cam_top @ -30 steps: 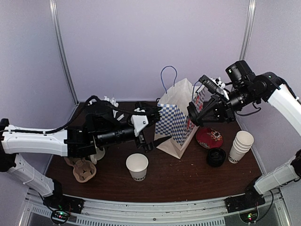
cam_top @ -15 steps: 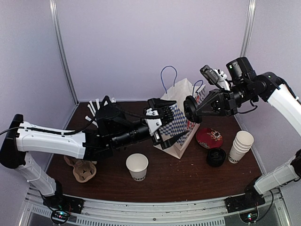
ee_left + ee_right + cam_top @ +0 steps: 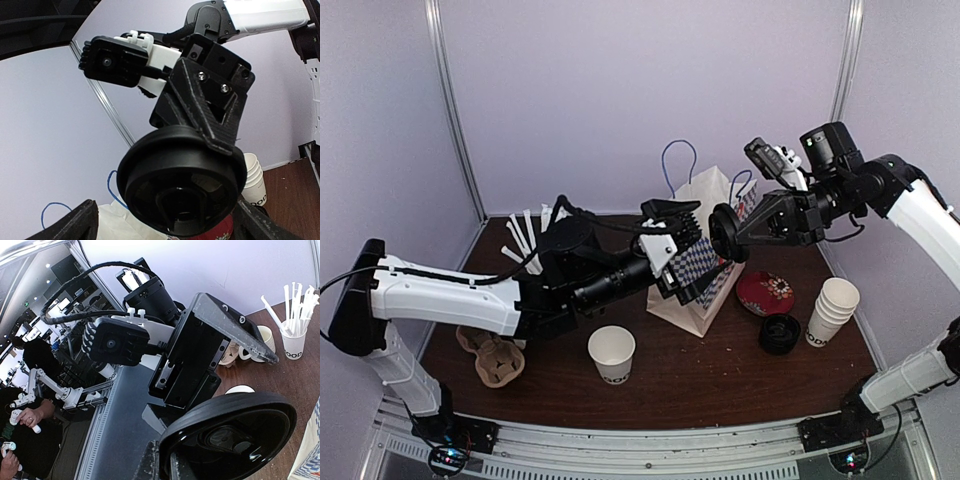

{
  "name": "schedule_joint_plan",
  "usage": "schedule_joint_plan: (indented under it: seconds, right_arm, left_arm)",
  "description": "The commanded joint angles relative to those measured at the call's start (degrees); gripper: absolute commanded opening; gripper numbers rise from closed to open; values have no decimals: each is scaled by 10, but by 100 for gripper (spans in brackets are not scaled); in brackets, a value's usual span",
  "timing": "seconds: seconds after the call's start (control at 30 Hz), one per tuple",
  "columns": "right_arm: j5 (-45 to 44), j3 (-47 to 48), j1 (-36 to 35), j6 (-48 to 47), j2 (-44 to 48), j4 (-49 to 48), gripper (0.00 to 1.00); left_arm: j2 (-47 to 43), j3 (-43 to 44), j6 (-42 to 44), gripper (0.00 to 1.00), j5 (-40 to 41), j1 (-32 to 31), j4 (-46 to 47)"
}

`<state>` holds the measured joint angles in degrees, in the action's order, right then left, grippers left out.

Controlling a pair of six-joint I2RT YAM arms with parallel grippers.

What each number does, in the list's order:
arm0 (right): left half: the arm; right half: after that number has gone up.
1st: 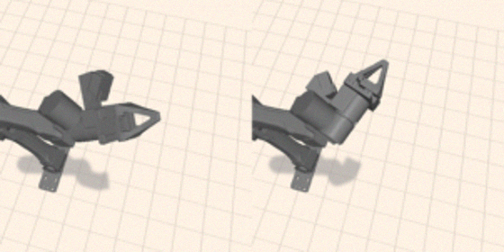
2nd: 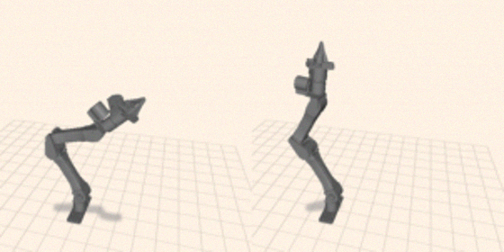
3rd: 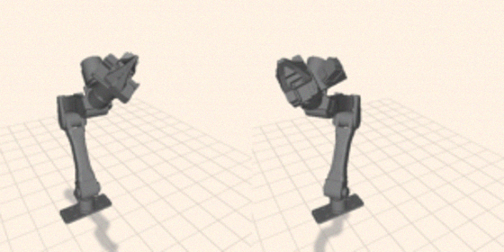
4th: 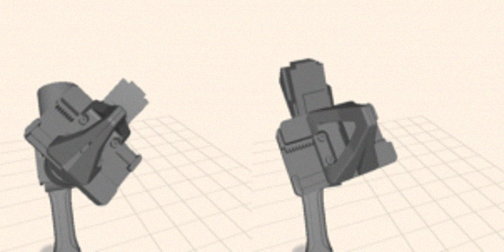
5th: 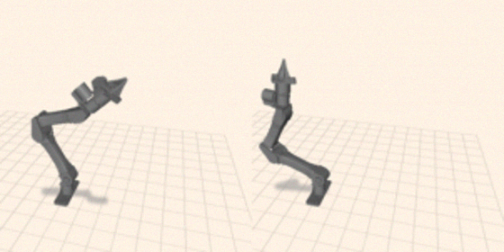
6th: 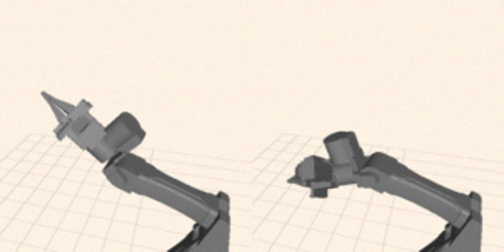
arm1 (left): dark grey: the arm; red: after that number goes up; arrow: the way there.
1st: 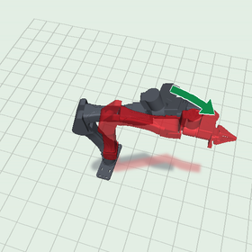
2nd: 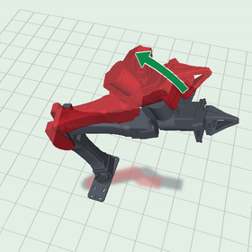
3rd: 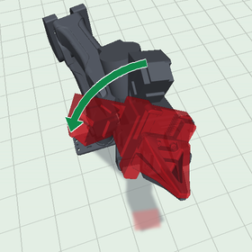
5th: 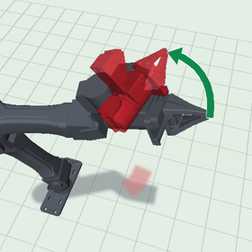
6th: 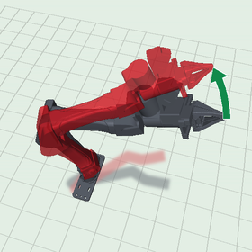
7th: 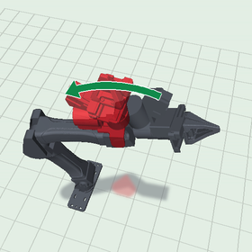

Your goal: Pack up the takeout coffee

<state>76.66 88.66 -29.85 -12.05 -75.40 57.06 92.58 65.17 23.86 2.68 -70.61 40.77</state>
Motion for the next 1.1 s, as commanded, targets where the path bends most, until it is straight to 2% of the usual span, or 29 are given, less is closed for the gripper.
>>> schedule_joint_plan:
  seconds: [0.0,0.33,0.6,0.73,0.9,1.07]
  right_arm:
    - [16,-5,1,4,6,-13,5]
    - [17,-2,1,8,4,-18,5]
    - [16,-2,1,12,-1,-22,5]
    - [18,-2,1,19,-4,-28,5]
    - [27,-5,1,32,-6,-41,7]
    - [40,-12,1,51,-9,-62,7]
  left_arm:
    - [12,23,-10,97,7,0,48]
    - [19,32,-7,93,-26,0,32]
    - [7,10,0,91,-104,1,12]
    - [15,21,-1,85,-78,1,13]
    - [27,9,-17,87,-36,0,86]
    - [41,22,-28,89,-45,0,88]
